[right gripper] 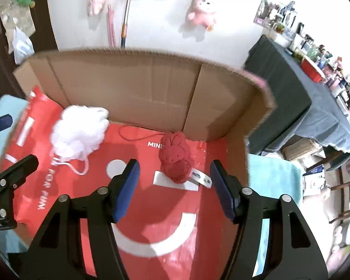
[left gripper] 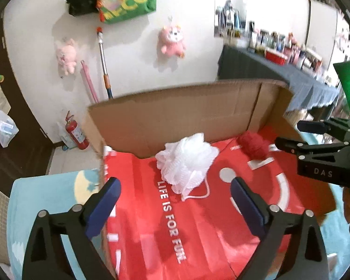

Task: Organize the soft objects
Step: 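Carry both items into the red-lined box and open both grippers, then withdraw both grippers from the box back toward the table items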

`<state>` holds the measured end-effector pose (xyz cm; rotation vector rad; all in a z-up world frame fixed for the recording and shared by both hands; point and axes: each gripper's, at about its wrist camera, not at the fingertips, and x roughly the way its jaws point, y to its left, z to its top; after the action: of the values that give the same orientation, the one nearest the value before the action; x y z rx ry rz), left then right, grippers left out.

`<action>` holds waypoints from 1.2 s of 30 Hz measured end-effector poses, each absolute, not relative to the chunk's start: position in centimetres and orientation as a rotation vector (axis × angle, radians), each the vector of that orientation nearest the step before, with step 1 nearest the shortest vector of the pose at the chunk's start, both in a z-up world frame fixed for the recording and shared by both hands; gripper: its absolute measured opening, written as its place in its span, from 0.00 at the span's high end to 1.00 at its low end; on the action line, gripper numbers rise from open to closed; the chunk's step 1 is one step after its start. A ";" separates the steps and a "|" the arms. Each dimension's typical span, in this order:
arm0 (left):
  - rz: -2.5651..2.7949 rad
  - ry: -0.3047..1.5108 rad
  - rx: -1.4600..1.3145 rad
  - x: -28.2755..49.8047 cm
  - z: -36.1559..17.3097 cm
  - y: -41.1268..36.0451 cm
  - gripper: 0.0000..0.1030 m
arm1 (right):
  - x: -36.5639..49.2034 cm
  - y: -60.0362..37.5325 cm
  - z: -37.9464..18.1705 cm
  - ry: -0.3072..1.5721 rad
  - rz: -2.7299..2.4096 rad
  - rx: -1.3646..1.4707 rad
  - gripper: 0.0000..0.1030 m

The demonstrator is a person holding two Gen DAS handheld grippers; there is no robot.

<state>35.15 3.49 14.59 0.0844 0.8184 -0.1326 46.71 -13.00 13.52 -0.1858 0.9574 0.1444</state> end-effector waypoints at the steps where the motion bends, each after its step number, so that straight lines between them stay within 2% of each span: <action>1: -0.131 0.797 0.076 34.4 15.6 3.8 0.05 | 46.2 -13.1 14.3 0.941 0.143 -0.182 0.34; 4: -0.127 0.722 0.058 32.0 17.8 4.1 0.00 | 43.1 -13.0 17.3 0.869 0.149 -0.175 0.30; 12: -0.135 0.532 0.022 23.5 23.2 4.8 0.00 | 35.5 -13.3 22.7 0.716 0.185 -0.143 0.25; 17: -0.134 0.411 0.030 17.9 24.6 4.6 0.00 | 29.4 -13.8 25.2 0.608 0.221 -0.121 0.15; 27: -0.175 0.270 0.012 8.9 24.8 3.3 0.00 | 16.9 -14.9 27.7 0.389 0.241 -0.103 0.13; 29: -0.177 0.251 0.010 7.0 24.4 2.8 0.00 | 14.9 -15.1 27.6 0.362 0.250 -0.095 0.07; 36: -0.225 0.215 -0.014 2.0 21.9 1.6 0.00 | 7.6 -15.3 25.5 0.264 0.233 -0.094 0.06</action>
<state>2.02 1.57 21.85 -0.0136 0.2147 -0.2251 7.57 -15.35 25.53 -0.0944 0.2643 0.2333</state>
